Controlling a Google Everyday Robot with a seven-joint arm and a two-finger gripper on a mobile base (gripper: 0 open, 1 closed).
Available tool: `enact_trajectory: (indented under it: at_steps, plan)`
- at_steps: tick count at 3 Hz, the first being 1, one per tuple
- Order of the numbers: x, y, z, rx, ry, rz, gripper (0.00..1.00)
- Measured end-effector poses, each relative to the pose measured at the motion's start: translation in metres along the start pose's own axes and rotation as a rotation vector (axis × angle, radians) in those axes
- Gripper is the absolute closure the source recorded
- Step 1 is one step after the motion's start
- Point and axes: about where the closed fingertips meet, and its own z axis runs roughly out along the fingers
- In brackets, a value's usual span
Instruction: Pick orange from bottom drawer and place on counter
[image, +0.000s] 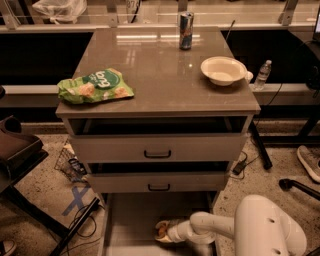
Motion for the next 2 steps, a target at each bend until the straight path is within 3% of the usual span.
enact_trajectory:
  at_steps: [1, 2]
  plan:
    - [0.0, 0.001, 0.001, -0.001, -0.001, 0.0, 1.0]
    - [-0.035, 0.002, -0.03, -0.003, -0.077, -0.011, 1.0]
